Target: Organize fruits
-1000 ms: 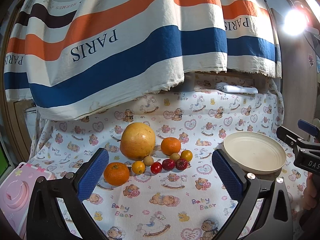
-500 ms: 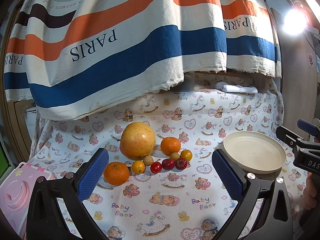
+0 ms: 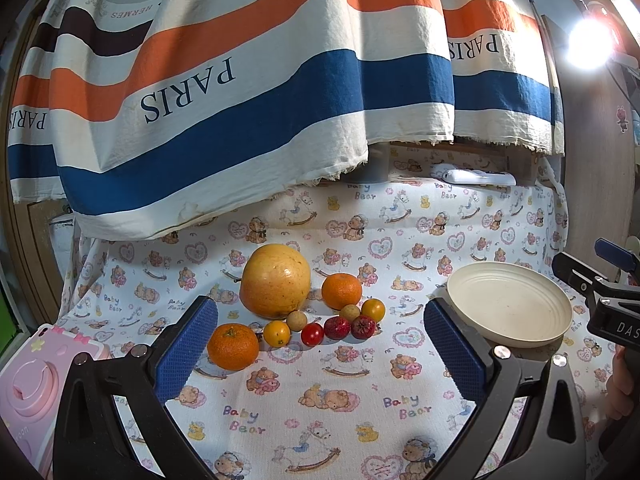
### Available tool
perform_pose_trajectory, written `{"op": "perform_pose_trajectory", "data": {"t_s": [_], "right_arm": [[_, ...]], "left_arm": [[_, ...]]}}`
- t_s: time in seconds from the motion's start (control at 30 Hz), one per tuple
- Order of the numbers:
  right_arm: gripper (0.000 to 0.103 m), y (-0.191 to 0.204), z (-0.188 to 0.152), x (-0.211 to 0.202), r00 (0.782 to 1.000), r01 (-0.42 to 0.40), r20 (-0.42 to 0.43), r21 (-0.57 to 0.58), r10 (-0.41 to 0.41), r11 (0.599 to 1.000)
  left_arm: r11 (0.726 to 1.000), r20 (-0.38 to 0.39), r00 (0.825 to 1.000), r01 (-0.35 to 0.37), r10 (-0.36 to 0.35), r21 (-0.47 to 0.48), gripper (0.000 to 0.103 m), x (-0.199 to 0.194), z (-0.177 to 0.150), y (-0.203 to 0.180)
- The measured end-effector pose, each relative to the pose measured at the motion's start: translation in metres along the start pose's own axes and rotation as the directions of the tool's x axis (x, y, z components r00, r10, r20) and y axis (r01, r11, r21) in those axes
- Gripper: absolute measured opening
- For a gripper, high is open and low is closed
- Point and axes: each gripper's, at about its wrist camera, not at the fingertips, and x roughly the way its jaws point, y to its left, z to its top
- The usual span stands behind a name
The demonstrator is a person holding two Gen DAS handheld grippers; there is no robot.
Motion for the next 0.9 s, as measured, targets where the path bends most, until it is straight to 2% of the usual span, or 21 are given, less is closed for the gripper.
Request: {"op": "perform_pose_trajectory", "data": {"t_s": [0.77, 0.9], "right_arm": [[0.103, 0.0009, -0.0011, 0.0009, 1.0, -0.001, -0.003, 0.0, 0.001, 1.0], [0.103, 0.0024, -0.0025, 0.001, 1.0, -0.007, -0.005, -0.001, 0.007, 1.0]], "left_arm": [[1.0, -0.003, 1.0, 0.001, -0.001, 0.0, 0.103, 0.0004, -0.0002, -0.0004], [1.0, -0.05, 0.999, 0.021, -0.02, 0.018, 0.102, 0.0042, -0.0026, -0.0018]]}}
